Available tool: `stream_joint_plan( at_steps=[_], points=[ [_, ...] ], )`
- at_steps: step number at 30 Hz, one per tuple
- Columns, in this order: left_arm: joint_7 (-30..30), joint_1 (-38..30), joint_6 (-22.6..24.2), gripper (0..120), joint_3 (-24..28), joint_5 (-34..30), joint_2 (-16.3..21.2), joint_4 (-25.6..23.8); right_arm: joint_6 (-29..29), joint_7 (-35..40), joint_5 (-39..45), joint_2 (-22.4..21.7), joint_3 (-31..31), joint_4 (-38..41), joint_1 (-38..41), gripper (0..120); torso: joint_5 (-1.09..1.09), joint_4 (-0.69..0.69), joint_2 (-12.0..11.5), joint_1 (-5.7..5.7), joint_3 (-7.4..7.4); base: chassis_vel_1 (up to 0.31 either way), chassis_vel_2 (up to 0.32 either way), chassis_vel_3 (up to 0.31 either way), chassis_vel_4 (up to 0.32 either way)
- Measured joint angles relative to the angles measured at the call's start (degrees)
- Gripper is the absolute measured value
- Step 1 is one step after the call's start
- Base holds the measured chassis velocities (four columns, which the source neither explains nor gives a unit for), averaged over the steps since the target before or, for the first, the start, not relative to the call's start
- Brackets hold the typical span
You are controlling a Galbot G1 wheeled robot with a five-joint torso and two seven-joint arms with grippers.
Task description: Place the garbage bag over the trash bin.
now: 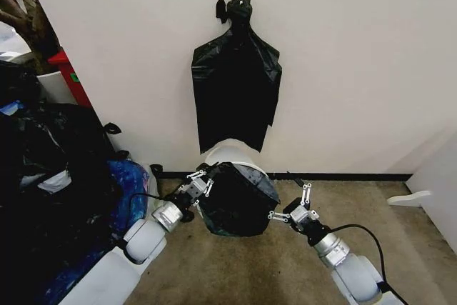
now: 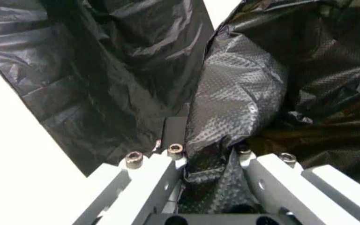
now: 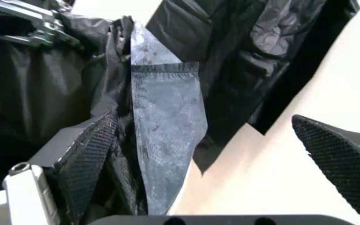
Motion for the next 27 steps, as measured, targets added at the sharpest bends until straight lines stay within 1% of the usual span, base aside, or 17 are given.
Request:
stream_joint_plan(
  at_steps=[3,4,5,8,9,10,11,12,14,15,16,17,18,23,24,26,27],
  points=[
    [0.00,0.10,0.01,4,0.10,0.02,0.00,-0.03,-0.53,1.18,-0.31,0.19,-0.04,0.12,0.00,98,0.00,0.00,0.00,0.00,0.00,0.000,0.000,0.000,0.000],
    [0.00,0.18,0.02,4,0.13,0.06,-0.01,-0.12,-0.76,1.71,-0.33,0.27,-0.15,0.27,0.00,95,0.00,0.00,0.00,0.00,0.00,0.000,0.000,0.000,0.000],
    [0.00,0.29,0.02,4,0.17,0.13,0.01,-0.27,-0.94,2.08,-0.29,0.36,-0.29,0.45,0.00,88,0.00,0.00,0.00,0.00,0.00,0.000,0.000,0.000,0.000],
    [0.03,0.55,-0.10,4,0.19,0.71,0.07,-0.52,-0.96,1.98,0.35,0.45,-0.55,0.89,0.04,79,0.00,0.00,0.00,0.00,0.00,0.000,0.000,0.000,0.000],
    [0.07,0.65,-0.25,4,0.18,1.10,0.08,-0.53,-0.86,1.63,0.85,0.45,-0.67,1.04,0.04,73,0.00,0.00,0.00,0.00,0.00,0.000,0.000,0.000,0.000],
    [0.13,0.74,-0.48,4,0.13,1.54,0.08,-0.53,-0.67,1.08,1.37,0.45,-0.80,1.19,0.04,70,0.00,0.01,0.00,0.00,0.00,0.000,0.000,0.000,0.000],
    [0.13,0.74,-0.48,4,0.13,1.54,0.08,-0.53,-0.67,1.08,1.37,0.45,-0.80,1.19,0.04,70,0.00,0.01,0.00,0.00,0.00,0.000,0.000,0.000,0.000],
    [0.17,0.80,-0.70,4,0.05,1.89,0.08,-0.53,-0.48,0.64,1.68,0.45,-0.88,1.30,0.04,67,0.00,0.00,0.00,0.00,0.00,0.000,0.000,0.000,0.000],
    [0.27,0.88,-1.23,4,-0.18,2.73,0.09,-0.48,0.02,-0.37,2.13,0.47,-0.97,1.51,0.04,58,0.00,0.00,0.00,0.00,0.00,0.000,0.000,0.000,0.000],
    [0.30,0.93,-1.41,4,-0.28,3.09,0.10,-0.41,0.30,-0.75,2.37,0.50,-1.01,1.64,0.04,51,0.00,0.00,0.00,0.00,0.00,0.000,0.000,0.000,0.000],
    [0.31,0.97,-1.52,4,-0.34,3.40,0.12,-0.33,0.50,-1.00,2.62,0.53,-1.08,1.78,0.03,50,0.00,0.00,0.00,0.00,0.00,0.000,0.000,0.000,0.000],
    [0.32,1.01,-1.65,4,-0.39,3.74,0.12,-0.23,0.62,-1.14,2.85,0.54,-1.15,1.90,0.03,45,0.00,0.00,0.00,0.00,0.00,0.000,0.000,0.000,0.000],
    [0.32,1.01,-1.65,4,-0.39,3.74,0.12,-0.23,0.62,-1.14,2.85,0.54,-1.15,1.90,0.03,45,0.00,0.00,0.00,0.00,0.00,0.000,0.000,0.000,0.000],
    [1.17,1.41,-2.93,4,-0.74,5.08,0.19,0.11,0.77,-1.48,3.12,0.52,-1.03,1.83,0.34,22,0.00,0.01,0.00,0.00,0.00,0.000,0.000,0.000,0.000],
    [1.29,1.47,-3.04,4,-0.75,5.12,0.22,0.11,0.72,-1.46,3.16,0.47,-0.96,1.70,0.43,19,0.00,0.00,0.00,0.00,0.00,0.000,0.000,0.000,0.000],
    [1.39,1.51,-3.12,4,-0.78,5.19,0.24,0.11,0.65,-1.45,3.22,0.42,-0.92,1.63,0.48,18,0.00,0.00,0.00,0.00,0.00,0.000,0.000,0.000,0.000],
    [1.66,1.55,-3.38,4,-0.86,5.37,0.28,0.11,0.48,-1.40,3.38,0.34,-0.86,1.49,0.58,11,0.00,0.00,0.00,0.00,0.00,0.000,0.000,0.000,0.000]
  ],
)
